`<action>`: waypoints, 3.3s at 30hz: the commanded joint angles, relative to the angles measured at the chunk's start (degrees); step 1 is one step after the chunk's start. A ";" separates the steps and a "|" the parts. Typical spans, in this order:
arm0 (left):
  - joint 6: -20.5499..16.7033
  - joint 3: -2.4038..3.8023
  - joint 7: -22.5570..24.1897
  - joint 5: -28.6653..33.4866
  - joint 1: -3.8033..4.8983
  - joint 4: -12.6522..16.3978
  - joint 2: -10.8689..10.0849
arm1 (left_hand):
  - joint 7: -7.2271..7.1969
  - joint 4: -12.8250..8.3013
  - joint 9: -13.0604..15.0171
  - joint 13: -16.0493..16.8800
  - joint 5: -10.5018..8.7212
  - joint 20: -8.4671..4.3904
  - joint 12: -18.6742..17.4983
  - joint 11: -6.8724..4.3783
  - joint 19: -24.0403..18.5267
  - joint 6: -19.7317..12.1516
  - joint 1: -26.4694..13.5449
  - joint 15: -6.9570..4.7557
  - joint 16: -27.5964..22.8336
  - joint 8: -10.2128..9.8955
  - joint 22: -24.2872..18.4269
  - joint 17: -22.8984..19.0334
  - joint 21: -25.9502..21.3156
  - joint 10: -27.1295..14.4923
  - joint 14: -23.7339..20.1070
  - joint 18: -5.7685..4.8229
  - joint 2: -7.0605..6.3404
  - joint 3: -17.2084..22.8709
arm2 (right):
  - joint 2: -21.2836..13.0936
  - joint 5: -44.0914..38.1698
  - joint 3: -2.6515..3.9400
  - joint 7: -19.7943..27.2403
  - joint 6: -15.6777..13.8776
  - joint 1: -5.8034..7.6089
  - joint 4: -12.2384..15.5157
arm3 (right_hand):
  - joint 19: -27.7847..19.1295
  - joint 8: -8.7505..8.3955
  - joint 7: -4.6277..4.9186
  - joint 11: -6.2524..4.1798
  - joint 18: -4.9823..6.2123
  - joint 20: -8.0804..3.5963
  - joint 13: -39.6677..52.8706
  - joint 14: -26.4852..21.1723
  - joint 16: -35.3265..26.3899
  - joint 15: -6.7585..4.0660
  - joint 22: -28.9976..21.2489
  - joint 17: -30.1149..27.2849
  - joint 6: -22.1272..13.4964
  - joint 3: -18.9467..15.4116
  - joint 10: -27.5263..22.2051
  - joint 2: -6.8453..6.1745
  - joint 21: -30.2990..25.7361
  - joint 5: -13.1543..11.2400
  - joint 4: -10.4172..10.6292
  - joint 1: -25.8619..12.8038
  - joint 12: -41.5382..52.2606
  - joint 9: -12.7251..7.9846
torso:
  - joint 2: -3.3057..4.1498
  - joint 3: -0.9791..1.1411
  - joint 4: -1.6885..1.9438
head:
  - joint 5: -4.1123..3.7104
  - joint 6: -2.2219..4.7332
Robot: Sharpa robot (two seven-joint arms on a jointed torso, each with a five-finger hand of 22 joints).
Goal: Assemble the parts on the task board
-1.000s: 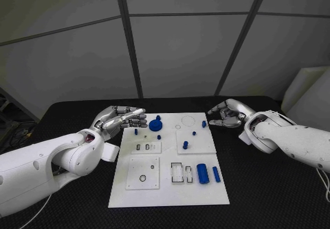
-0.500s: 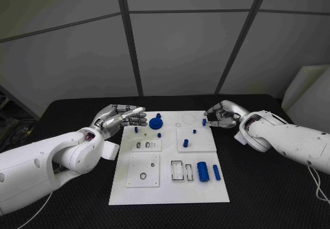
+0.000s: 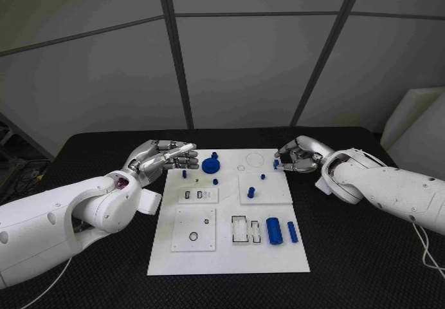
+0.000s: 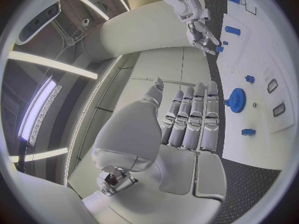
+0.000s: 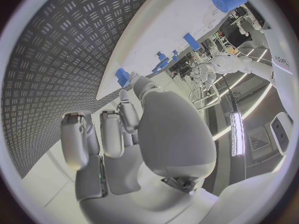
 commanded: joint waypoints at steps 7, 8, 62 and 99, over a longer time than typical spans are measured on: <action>0.74 0.04 0.75 -0.02 0.04 0.01 0.08 | 0.28 -0.45 0.06 0.02 0.28 -0.09 -0.18 0.06 -0.39 -0.07 -0.03 0.41 -0.26 -0.04 -0.07 -0.06 -0.10 -0.28 -0.08 -0.37 0.67 0.00 | 0.56 -1.92 0.03 -1.28 1.03 0.08 -0.51 | 5.43 0.72 -0.30 -0.16 -0.19 -0.44 0.44 3.79 0.45 -0.49 14.15 5.27 1.80 0.38 0.78 0.90 0.51 -0.16 -0.14 -0.44 0.67 0.42 | -0.03 0.00 -0.03 | 0.02 -0.08; 0.74 0.04 0.74 -0.02 0.04 0.01 0.08 | 0.28 -0.49 0.06 0.02 0.28 -0.08 -0.18 0.06 -0.41 -0.07 0.00 0.41 -0.29 -0.04 -0.09 -0.05 -0.13 -0.28 -0.07 -0.36 0.72 0.03 | 0.58 -2.01 0.03 -1.37 1.08 0.08 -0.53 | 5.43 0.73 -0.31 -0.17 -0.19 -0.45 0.45 3.79 0.44 -0.50 14.15 5.27 1.85 0.38 0.79 0.91 0.51 -0.16 -0.14 -0.45 0.69 0.43 | -0.02 0.00 -0.04 | 0.03 -0.08; 0.97 0.04 0.57 -0.02 0.04 0.08 -0.17 | 0.28 -0.71 0.05 0.02 0.28 -0.05 -0.20 0.06 -0.41 -0.13 0.13 0.40 -0.40 -0.06 -0.19 -0.03 -0.24 -0.33 0.02 -0.31 0.89 0.11 | 1.64 -2.50 0.04 -3.74 -1.91 0.06 -0.35 | 6.04 1.88 -2.06 -1.64 -0.42 -1.59 1.56 3.91 0.64 -1.72 15.07 5.76 7.41 1.58 1.75 4.48 1.08 0.54 -0.57 -0.99 1.99 2.56 | -0.07 0.06 -0.05 | 0.08 -0.74; 0.37 0.05 0.60 -0.02 0.21 -0.81 -0.42 | 0.28 -0.97 0.05 0.01 0.28 -0.03 -0.20 0.05 -0.36 -0.16 0.32 0.38 -0.47 -0.07 -0.25 -0.01 -0.29 -0.35 0.11 -0.28 0.90 0.15 | 7.78 -14.94 2.48 -24.16 -3.53 0.21 19.89 | 5.94 0.71 -1.75 -1.42 -0.39 -1.66 1.26 3.84 0.39 -1.63 14.93 5.52 7.06 2.26 1.44 5.14 0.99 3.13 -2.53 -1.32 1.36 3.50 | -1.37 -0.70 0.75 | 1.91 -1.89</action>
